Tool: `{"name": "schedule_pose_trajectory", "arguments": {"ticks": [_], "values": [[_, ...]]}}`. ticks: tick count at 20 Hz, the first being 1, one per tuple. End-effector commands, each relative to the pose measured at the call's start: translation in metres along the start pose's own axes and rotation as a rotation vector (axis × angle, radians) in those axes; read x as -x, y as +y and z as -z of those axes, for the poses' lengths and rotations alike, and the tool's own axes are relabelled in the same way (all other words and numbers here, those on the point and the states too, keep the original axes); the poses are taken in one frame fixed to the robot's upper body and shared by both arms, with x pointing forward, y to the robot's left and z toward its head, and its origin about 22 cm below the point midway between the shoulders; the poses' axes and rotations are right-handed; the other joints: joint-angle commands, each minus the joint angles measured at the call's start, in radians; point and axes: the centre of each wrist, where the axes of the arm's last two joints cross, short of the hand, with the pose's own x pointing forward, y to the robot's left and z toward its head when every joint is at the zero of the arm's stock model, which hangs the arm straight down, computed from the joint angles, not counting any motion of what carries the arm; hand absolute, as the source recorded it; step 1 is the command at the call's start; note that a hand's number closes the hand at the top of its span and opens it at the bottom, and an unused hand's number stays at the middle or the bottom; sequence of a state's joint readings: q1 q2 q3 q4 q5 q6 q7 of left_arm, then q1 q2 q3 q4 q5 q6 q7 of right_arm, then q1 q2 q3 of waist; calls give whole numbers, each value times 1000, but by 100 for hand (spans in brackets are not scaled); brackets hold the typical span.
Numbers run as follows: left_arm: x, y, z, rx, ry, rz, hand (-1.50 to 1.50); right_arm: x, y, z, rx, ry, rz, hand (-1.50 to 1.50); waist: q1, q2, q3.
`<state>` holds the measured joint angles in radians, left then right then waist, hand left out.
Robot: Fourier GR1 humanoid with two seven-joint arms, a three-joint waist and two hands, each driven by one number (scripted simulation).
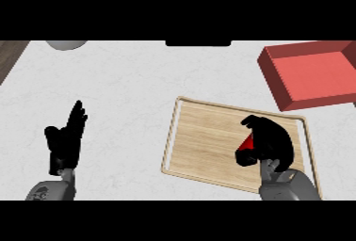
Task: Pick the can from the tray and place it in the cardboard box
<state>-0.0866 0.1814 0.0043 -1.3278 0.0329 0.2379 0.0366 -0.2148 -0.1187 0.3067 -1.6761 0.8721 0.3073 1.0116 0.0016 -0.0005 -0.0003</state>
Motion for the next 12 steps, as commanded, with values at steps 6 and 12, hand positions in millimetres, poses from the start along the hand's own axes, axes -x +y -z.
{"name": "schedule_pose_trajectory", "arguments": {"ticks": [6,12], "values": [[14,6,-6,2,-8,7,0,42,4,10,51,-151,-134,150,-7,1,0],[3,9,0,-28,4,-10,0,73,5,-20,-210,-759,-413,150,-32,-8,6]]}}
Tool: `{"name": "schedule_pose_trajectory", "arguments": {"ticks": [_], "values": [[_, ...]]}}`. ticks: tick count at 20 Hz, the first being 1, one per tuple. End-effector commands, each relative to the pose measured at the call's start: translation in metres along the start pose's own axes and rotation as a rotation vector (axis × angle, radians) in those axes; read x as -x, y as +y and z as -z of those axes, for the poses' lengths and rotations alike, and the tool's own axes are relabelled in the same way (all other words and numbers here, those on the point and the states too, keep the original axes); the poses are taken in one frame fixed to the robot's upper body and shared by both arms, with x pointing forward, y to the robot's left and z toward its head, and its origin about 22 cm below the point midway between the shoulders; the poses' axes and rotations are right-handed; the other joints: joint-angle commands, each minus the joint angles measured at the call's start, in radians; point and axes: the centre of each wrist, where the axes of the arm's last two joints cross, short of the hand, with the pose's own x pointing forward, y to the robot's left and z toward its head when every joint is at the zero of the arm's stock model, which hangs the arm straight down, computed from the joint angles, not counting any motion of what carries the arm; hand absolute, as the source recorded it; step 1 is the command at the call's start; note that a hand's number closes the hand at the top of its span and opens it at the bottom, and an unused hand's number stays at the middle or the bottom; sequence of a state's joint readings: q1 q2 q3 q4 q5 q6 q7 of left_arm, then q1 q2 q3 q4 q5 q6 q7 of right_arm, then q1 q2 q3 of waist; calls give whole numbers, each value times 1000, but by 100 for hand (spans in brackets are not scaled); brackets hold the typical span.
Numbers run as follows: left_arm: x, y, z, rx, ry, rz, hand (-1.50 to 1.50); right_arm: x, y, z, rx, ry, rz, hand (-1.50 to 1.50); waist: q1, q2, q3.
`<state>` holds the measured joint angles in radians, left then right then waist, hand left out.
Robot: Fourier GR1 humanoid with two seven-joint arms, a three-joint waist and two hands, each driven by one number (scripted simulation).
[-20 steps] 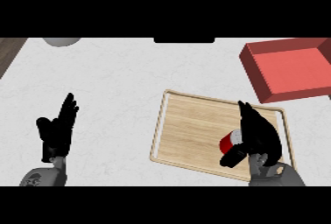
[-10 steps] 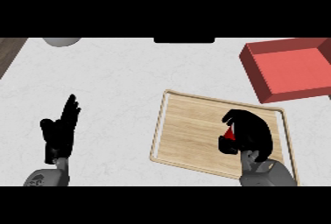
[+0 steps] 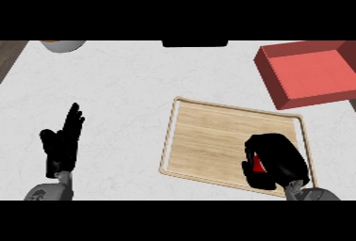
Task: Pick the can from the tray and place it in the cardboard box
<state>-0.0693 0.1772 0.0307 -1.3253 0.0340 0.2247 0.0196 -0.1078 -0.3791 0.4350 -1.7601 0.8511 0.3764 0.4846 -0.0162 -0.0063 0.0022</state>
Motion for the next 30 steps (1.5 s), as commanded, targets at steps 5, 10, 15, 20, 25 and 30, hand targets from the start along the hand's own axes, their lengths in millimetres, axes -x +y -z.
{"name": "schedule_pose_trajectory", "arguments": {"ticks": [5,10,15,20,25,30], "values": [[6,2,-7,-23,16,-11,0,88,-14,-46,-88,-452,-198,150,-30,-3,5],[-2,22,5,-31,6,-8,0,153,-31,-70,42,-585,-225,150,-38,0,2],[1,22,-1,-33,22,-9,0,205,-95,-99,199,-651,-129,150,-32,-2,-2],[8,6,-6,-19,20,-9,0,243,-145,-135,332,-651,6,150,-29,-2,-3],[-16,-3,-1,16,-9,0,0,276,-185,-150,418,-562,71,150,18,7,-2],[-5,-8,0,34,-17,7,0,280,-216,-140,486,-509,43,150,38,11,-2]]}}
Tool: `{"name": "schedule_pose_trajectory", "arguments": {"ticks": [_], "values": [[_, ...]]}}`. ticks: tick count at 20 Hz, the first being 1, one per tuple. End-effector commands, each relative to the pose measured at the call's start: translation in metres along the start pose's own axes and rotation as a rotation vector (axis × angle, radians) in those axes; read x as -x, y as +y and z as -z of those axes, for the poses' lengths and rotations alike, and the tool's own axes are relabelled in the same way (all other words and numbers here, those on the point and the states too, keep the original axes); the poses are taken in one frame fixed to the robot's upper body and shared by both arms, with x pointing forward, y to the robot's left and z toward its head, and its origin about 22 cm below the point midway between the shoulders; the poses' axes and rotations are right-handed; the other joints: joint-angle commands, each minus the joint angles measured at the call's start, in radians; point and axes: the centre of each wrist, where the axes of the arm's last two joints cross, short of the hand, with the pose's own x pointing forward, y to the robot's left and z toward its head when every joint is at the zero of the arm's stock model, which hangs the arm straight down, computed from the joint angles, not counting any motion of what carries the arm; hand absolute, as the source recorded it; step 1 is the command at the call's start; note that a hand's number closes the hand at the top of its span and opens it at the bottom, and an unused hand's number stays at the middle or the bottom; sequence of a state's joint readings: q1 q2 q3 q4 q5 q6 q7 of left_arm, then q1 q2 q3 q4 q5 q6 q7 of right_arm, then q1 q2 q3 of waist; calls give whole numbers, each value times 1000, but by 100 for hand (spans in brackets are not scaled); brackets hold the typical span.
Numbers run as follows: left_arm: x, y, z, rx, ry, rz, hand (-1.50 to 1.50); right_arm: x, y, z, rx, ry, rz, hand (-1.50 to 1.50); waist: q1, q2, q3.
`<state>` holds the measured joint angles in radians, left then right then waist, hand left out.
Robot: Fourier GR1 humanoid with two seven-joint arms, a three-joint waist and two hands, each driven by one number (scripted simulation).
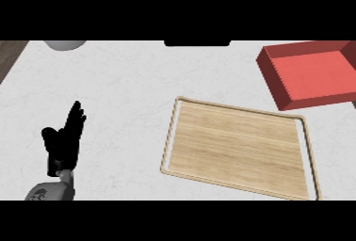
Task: Pick the can from the tray and place it in the cardboard box
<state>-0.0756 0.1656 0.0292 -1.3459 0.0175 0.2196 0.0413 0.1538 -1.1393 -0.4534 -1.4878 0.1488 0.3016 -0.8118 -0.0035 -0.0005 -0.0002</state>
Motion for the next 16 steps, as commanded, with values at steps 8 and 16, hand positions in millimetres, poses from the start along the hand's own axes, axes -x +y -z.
{"name": "schedule_pose_trajectory", "arguments": {"ticks": [8,16], "values": [[-22,-10,24,36,-3,10,0,44,-14,53,57,48,89,150,39,11,1],[-18,-25,19,52,-33,16,0,60,31,134,71,51,132,150,61,16,1]]}}
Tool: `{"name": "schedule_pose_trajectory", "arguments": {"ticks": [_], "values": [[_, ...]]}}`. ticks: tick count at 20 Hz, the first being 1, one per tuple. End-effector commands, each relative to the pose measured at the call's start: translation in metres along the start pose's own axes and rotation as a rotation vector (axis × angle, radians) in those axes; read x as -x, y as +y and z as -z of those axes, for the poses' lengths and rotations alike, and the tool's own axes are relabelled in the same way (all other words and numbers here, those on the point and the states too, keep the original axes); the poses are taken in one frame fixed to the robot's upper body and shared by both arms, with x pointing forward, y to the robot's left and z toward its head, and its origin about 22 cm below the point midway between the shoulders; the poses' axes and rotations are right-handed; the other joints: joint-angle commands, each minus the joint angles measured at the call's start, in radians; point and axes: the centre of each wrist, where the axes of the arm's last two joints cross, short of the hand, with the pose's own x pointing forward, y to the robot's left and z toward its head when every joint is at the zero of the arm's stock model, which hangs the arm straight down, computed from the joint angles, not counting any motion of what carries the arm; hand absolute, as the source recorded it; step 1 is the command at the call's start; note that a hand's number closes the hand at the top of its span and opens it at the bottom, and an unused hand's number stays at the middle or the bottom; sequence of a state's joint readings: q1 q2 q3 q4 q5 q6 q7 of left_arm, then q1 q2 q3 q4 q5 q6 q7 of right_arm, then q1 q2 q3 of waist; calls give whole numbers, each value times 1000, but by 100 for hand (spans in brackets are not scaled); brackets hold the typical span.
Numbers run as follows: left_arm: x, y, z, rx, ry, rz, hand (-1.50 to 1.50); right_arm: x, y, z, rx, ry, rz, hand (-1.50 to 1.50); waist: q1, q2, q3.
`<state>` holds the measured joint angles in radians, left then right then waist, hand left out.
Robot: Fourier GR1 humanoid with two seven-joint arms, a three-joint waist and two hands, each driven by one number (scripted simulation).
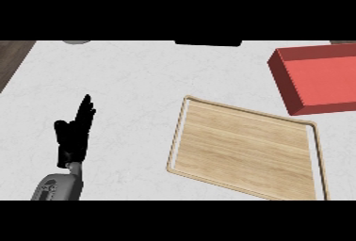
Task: Pick the can from the tray and place it in the cardboard box
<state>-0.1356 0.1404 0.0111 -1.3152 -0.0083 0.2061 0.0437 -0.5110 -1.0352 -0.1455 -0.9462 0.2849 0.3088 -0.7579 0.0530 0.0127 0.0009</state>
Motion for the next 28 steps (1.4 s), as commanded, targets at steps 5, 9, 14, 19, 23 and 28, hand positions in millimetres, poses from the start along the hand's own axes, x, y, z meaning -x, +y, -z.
{"name": "schedule_pose_trajectory", "arguments": {"ticks": [5,9,14,19,23,28], "values": [[0,8,2,5,2,-13,0,22,37,50,-26,-10,30,150,9,4,1],[-7,10,4,37,-24,7,0,28,86,64,-31,92,11,150,29,11,2],[-2,2,11,18,-2,-6,0,40,98,56,-120,145,129,-150,20,17,3],[-9,-8,5,37,-21,0,0,38,101,67,-69,84,291,-150,31,18,5],[-9,-5,10,18,-28,0,0,42,98,60,-8,-29,493,-150,19,21,6],[6,2,4,14,-4,-10,0,51,77,41,64,2,719,-150,8,21,6]]}}
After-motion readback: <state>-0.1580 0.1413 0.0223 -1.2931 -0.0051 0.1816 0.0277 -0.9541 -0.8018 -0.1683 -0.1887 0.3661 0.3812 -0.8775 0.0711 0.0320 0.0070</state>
